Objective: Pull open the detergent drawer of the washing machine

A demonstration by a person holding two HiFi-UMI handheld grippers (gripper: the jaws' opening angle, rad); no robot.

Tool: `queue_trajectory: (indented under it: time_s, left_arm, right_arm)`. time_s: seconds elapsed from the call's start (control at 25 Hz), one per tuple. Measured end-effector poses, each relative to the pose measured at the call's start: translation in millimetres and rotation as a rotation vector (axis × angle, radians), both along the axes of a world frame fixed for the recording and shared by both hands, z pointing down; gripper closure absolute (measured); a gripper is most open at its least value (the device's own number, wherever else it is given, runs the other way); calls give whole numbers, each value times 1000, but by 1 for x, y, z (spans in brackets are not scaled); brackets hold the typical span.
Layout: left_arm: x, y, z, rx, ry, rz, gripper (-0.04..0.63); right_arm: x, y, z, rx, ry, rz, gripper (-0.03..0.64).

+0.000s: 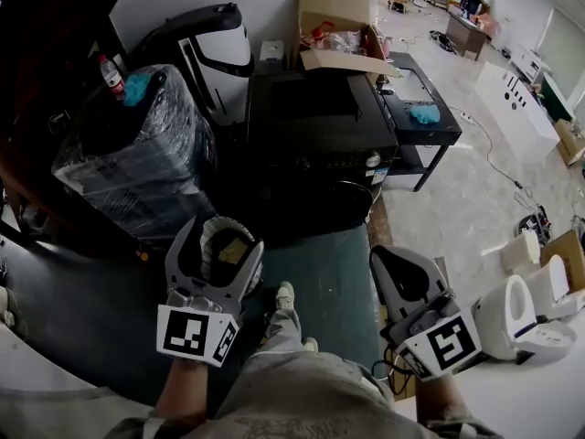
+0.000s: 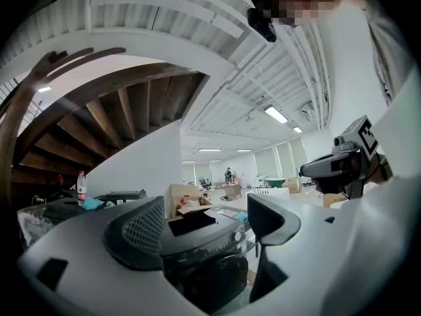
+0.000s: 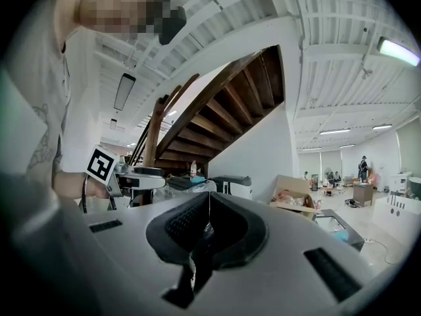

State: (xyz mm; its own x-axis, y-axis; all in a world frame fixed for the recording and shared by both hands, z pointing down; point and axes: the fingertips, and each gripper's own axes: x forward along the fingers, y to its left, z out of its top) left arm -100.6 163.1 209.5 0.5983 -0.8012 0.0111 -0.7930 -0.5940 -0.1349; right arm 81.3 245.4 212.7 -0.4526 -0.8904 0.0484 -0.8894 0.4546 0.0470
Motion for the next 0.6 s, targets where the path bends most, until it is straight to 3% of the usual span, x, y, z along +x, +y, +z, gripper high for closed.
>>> queue_trajectory:
  time_s: [0.44, 0.6]
  left_arm:
    - [-1, -93, 38, -153, 195, 40, 192]
    - [-2, -135, 60, -249, 292, 52, 189]
  right_arm:
    - [-6, -90, 19, -57, 14, -22, 586]
    - [-13, -127, 23, -79, 22, -32, 586]
